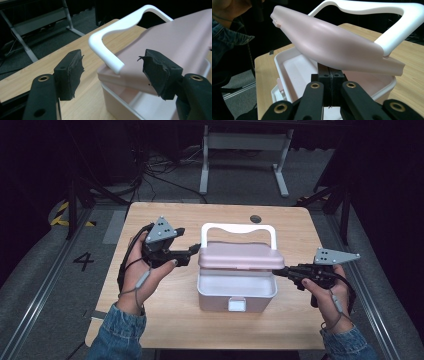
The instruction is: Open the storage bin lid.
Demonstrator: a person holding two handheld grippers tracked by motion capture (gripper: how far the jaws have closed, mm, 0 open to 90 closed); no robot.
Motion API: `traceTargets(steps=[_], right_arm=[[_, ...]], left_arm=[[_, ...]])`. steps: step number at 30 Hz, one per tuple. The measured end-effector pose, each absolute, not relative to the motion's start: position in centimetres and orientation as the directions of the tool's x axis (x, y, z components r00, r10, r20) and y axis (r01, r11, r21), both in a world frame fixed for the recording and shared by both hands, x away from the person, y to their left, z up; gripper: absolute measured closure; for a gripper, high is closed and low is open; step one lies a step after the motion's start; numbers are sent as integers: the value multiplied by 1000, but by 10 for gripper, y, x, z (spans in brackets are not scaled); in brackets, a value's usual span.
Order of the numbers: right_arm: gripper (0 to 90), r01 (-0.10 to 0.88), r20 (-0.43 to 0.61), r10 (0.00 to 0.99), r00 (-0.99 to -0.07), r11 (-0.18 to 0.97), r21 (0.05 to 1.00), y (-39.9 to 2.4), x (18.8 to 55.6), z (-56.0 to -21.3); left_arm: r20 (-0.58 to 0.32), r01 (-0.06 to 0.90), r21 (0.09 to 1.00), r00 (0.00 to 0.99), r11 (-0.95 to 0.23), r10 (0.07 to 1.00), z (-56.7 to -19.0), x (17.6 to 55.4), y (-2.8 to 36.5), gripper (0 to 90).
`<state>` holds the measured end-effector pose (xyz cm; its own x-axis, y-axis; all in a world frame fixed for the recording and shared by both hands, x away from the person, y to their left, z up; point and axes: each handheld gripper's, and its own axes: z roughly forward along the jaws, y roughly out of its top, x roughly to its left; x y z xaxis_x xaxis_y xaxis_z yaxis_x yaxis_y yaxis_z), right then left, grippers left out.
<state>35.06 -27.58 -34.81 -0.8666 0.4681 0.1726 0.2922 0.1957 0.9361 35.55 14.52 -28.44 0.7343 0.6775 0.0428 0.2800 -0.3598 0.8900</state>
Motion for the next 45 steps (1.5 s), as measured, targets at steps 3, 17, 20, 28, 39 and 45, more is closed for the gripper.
traceTargets(steps=[3, 17, 20, 28, 39, 45], right_arm=[[900, 302, 193, 472, -860, 166, 939, -278, 351, -347], [900, 301, 216, 487, -846, 102, 948, -281, 353, -343], [900, 287, 210, 490, -846, 87, 954, -283, 356, -339], [900, 268, 194, 496, -846, 81, 960, -284, 367, -331], [900, 274, 197, 505, -841, 82, 958, -287, 380, -321], [900, 279, 194, 516, -834, 90, 956, -287, 389, -313]], left_arm=[[25, 293, 886, 742, -358, 669, -291, 346, 149, 321], [30, 269, 884, 784, -382, 620, -312, 348, 140, 254], [25, 261, 889, 792, -376, 610, -313, 354, 135, 249], [9, 277, 891, 780, -360, 625, -312, 369, 129, 235], [52, 252, 893, 766, -374, 640, -302, 388, 118, 181], [37, 237, 910, 769, -339, 638, -296, 401, 111, 185]])
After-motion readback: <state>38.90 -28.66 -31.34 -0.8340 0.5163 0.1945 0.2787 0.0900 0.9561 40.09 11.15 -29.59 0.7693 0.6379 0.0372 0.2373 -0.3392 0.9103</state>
